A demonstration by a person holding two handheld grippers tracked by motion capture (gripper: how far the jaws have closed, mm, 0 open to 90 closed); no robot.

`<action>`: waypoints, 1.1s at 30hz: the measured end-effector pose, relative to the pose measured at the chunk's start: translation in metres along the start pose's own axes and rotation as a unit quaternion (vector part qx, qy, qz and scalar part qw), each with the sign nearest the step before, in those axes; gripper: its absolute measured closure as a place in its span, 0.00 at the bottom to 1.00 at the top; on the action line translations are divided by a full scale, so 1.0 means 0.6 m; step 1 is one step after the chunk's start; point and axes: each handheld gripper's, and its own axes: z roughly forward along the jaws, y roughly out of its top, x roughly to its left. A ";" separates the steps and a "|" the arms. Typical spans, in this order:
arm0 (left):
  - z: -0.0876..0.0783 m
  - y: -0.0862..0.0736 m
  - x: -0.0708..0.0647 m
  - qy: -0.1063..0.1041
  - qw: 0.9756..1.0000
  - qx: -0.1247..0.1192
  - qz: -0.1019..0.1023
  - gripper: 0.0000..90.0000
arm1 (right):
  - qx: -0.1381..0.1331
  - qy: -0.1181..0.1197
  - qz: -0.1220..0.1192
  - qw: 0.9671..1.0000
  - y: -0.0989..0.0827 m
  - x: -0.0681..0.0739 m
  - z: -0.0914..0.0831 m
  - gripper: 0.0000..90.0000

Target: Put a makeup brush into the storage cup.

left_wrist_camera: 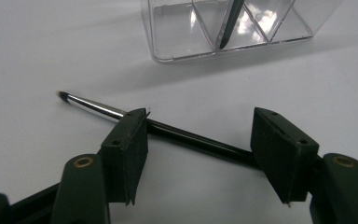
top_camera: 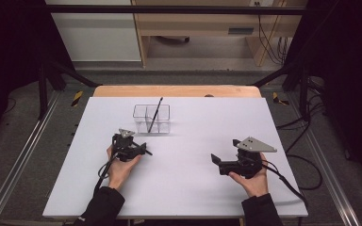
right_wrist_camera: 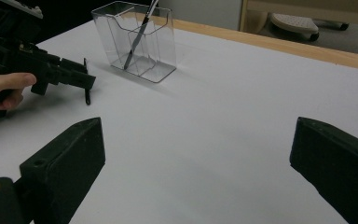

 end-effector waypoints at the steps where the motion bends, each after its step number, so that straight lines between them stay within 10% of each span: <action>1: 0.000 0.000 0.000 0.001 1.000 0.001 0.000 0.41 | 0.000 0.000 0.000 1.000 0.000 0.000 0.000 0.04; 33: -0.033 -0.011 0.022 -0.009 0.999 0.036 0.026 0.68 | -0.001 0.000 0.000 1.000 0.001 0.000 -0.003 0.04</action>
